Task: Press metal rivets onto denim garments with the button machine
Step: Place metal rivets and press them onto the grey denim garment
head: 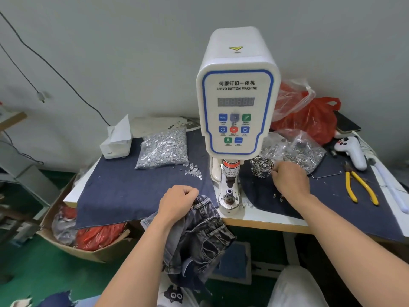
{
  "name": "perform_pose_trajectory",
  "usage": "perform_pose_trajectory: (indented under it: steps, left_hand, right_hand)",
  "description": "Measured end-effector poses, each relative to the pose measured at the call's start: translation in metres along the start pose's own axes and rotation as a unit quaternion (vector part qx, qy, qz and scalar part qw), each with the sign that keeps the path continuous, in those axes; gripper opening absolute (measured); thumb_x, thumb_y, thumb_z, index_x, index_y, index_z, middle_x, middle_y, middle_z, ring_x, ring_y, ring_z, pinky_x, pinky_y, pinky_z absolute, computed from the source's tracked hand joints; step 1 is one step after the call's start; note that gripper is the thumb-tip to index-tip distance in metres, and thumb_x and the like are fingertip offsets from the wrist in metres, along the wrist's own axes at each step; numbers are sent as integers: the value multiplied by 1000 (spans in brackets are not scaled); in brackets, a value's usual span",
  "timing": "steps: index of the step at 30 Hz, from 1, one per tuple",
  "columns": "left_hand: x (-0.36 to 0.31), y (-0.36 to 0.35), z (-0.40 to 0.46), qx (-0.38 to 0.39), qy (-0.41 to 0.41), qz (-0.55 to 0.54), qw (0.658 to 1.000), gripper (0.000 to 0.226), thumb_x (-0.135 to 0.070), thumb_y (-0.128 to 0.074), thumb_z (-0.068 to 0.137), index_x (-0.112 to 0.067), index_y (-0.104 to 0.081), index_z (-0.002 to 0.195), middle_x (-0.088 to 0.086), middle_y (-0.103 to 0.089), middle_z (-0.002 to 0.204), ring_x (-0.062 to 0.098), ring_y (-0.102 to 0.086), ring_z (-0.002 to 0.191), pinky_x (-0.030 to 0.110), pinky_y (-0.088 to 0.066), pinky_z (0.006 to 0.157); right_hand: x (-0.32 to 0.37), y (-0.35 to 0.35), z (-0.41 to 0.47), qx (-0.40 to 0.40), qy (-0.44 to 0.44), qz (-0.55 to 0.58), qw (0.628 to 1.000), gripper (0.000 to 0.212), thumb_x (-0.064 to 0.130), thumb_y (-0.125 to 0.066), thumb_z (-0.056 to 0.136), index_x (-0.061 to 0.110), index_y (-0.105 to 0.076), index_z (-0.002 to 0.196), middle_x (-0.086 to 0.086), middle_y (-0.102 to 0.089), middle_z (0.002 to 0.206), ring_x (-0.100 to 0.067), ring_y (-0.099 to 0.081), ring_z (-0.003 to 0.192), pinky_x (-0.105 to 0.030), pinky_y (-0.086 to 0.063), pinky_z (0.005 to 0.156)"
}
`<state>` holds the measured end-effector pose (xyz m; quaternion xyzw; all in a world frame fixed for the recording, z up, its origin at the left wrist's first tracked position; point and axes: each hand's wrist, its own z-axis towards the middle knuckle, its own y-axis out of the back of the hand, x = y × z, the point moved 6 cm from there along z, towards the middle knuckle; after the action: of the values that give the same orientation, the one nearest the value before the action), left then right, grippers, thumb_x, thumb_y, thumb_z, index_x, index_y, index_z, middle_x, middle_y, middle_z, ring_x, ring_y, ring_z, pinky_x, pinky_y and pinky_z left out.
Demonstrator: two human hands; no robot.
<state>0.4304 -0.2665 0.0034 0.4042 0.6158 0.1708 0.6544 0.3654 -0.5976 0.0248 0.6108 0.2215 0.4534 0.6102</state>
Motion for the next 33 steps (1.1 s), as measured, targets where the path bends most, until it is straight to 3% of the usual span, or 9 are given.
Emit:
perform_pose_trajectory:
  steps: [10,15,17,20,23,33]
  left_hand:
    - [3,1,-2,16,-7,-66,998,33,-32,-47,82,-22,-24,61,-7,-24,56,13,-19,60,34,-22,61]
    - [5,1,-1,14,-16,-69,997,36,-27,-49,87,-23,-25,60,-8,-25,56,11,-19,58,33,-22,60]
    - [5,1,-1,10,-16,-65,998,37,-26,-49,88,-23,-25,59,-8,-25,55,11,-20,58,33,-22,60]
    - [4,1,-2,8,-15,-58,998,37,-28,-49,88,-23,-25,59,-8,-26,55,12,-20,59,33,-23,60]
    - [4,1,-2,12,-13,-58,998,38,-29,-49,89,-23,-27,58,-8,-28,54,11,-22,56,32,-25,59]
    - [4,1,-5,15,-11,-54,998,41,-25,-50,93,-23,-28,58,-8,-29,53,11,-23,54,32,-25,59]
  right_hand:
    - [-1,1,-2,36,-24,54,998,15,20,-59,90,10,-62,80,-8,-65,76,-37,-62,80,-39,-43,65]
    - [-1,9,-6,3,-28,158,987,26,23,-62,89,9,-57,67,-6,-62,61,-24,-57,60,-36,-43,59]
    - [-2,8,-10,15,-79,300,951,18,17,-65,88,11,-58,73,-10,-68,71,-20,-58,59,-34,-46,57]
    - [3,-1,-22,100,-146,516,838,11,-2,-64,94,7,-64,88,-20,-74,87,-15,-65,56,-27,-57,54]
    - [14,-1,-36,156,-160,602,767,12,-8,-66,93,2,-68,98,-20,-77,90,-20,-75,68,-25,-61,61]
    - [66,-11,-87,291,-201,651,671,8,-3,-68,92,-8,-69,99,-22,-77,89,-23,-75,69,-27,-62,59]
